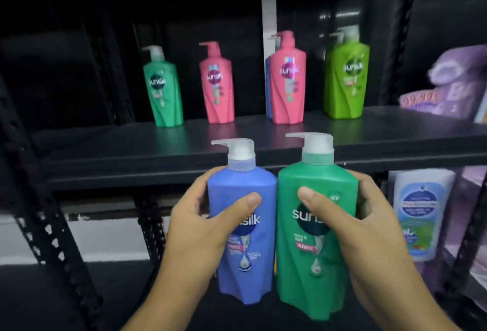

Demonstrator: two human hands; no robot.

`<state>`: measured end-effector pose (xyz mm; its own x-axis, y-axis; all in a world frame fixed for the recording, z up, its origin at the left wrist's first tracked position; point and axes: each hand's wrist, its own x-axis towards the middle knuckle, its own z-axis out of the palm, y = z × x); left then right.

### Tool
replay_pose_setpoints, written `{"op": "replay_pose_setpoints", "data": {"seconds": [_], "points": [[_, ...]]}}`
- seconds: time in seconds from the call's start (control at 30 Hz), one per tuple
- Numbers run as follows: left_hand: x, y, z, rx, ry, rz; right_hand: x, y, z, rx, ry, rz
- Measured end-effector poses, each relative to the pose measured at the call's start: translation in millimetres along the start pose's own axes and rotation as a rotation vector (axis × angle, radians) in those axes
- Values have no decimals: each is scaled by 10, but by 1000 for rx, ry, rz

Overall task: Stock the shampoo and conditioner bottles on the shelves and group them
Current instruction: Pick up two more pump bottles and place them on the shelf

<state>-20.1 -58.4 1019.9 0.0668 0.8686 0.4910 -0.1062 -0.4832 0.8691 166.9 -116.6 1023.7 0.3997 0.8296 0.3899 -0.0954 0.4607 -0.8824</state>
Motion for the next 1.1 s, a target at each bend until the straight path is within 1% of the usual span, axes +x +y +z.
{"op": "replay_pose_setpoints", "data": {"seconds": [0.2,0.33,0.47,0.53,0.67,0.83,0.93,1.0,1.1], "points": [[619,526,93,-51,78,176,530,-574,282,-9,-18,-164],[930,826,136,-63,117,269,801,-888,435,26,-59,-236],[1200,1052,119,-62,123,333,1045,-1091,588,38,-93,-296],[1335,1106,80,-58,125,333,1167,-1115,684,27,-109,-310],[1563,1048,17,-50,150,290,1384,-1015,883,-78,-98,-360],[1718,886,-105,5,175,233,1598,-786,1073,-134,-93,-315],[1787,829,-201,50,158,213,1657,-686,1087,-238,-114,-342],[1796,775,-255,100,99,209,1705,-638,1050,-314,-176,-334],[1736,636,-354,209,-22,207,1771,-498,974,-363,-342,-322]]}}
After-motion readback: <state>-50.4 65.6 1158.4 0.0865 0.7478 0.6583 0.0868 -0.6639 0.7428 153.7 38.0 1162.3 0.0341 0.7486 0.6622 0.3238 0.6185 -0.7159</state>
